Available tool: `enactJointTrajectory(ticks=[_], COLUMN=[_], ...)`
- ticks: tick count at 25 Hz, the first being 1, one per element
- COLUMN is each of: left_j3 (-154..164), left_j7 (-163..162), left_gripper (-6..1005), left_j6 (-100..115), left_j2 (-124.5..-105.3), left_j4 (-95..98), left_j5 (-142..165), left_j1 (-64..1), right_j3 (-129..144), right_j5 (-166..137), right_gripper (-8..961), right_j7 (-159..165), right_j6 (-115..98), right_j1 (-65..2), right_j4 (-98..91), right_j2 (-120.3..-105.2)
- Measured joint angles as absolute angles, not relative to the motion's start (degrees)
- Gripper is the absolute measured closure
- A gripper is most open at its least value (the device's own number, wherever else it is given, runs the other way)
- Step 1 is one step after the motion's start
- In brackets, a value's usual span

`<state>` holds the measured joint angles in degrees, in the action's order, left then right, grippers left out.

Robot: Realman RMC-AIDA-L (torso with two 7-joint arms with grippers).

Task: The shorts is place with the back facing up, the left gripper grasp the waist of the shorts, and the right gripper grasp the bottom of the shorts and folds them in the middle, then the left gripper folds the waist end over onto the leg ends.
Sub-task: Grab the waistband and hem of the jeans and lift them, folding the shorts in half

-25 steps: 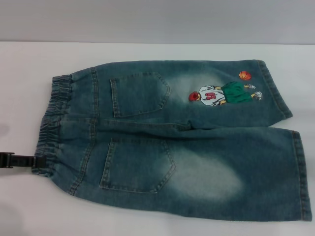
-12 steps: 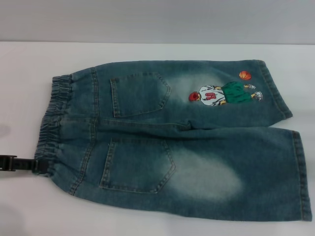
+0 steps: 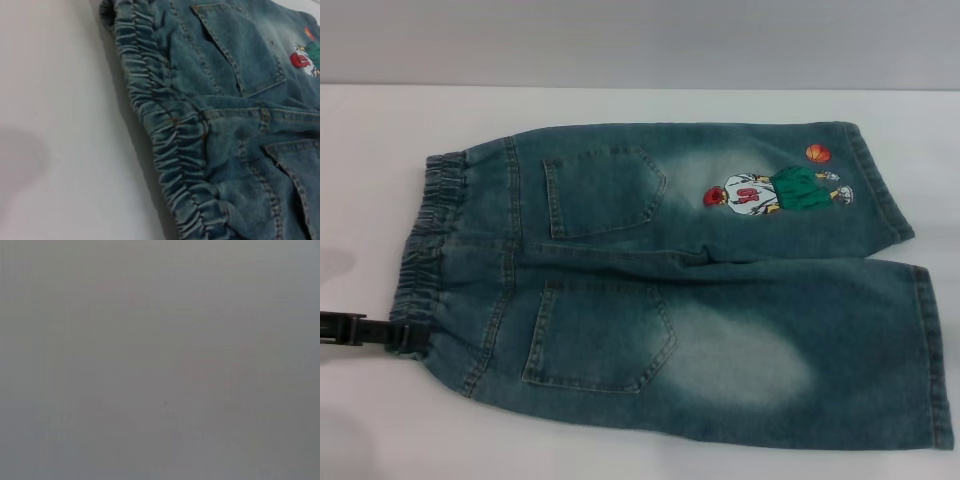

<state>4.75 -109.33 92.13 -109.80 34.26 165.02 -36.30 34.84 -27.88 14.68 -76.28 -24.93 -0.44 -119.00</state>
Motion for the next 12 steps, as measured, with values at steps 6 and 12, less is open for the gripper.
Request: enactJointTrajectory(ticks=[6, 12], left_j3=[4.75, 4.74], left_j7=[-109.34, -109.34], left_gripper=[219, 232], left_j6=[93.69, 94.27], left_j2=[-109.81, -109.71], left_j4=[34.26, 34.27], left_j5=[164.56, 164.02], left_j1=[-37.13, -37.51], right_j3=[34.52, 34.45], right_j5=[-27.64, -27.60], right_gripper=[251, 252], right_j7=[14.68, 14.66], right_j6=[-76.19, -76.15], right_j1=[-24.95, -24.91], right_j4=[-0.45, -0.52], right_j2=[-119.00, -118.95])
